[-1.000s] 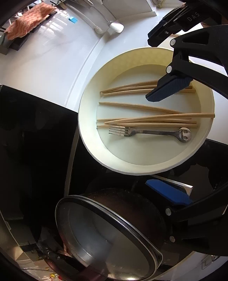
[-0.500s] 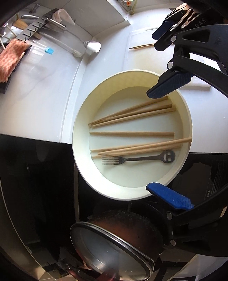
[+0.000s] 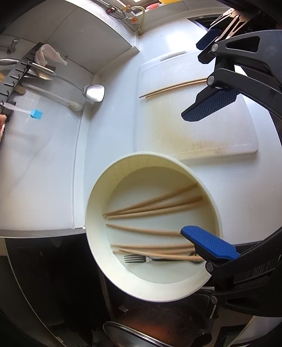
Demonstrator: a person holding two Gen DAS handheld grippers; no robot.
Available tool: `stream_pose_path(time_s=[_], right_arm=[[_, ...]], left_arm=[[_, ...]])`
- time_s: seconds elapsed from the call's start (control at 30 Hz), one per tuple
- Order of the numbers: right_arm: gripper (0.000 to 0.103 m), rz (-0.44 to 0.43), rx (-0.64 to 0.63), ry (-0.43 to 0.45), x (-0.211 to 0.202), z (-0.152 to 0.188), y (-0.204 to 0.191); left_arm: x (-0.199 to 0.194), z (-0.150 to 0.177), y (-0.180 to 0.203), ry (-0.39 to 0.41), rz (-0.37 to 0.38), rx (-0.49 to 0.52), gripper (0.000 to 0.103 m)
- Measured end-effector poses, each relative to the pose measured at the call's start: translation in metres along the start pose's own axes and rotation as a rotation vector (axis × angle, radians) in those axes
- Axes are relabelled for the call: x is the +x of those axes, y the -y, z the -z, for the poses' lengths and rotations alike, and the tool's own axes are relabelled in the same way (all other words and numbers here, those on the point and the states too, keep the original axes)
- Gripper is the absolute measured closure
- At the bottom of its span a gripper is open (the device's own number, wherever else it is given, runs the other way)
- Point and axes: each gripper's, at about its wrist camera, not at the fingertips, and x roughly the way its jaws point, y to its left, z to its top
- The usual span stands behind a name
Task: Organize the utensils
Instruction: 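Move both tools back over the last two chopsticks on the board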
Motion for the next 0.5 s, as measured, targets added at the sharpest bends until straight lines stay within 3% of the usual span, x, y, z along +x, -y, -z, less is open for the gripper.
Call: stream_pose_path(time_s=[0.27, 0.5], right_arm=[[0.04, -0.038, -0.04, -0.021, 0.001, 0.005, 0.085], [0.04, -0.114, -0.149, -0.058, 0.025, 0.004, 0.117]], left_arm=[[0.005, 0.029, 0.073, -0.009, -0.038, -0.055, 0.007], [0.002, 0.06, 0.105, -0.007, -0.138, -0.139, 0.007]])
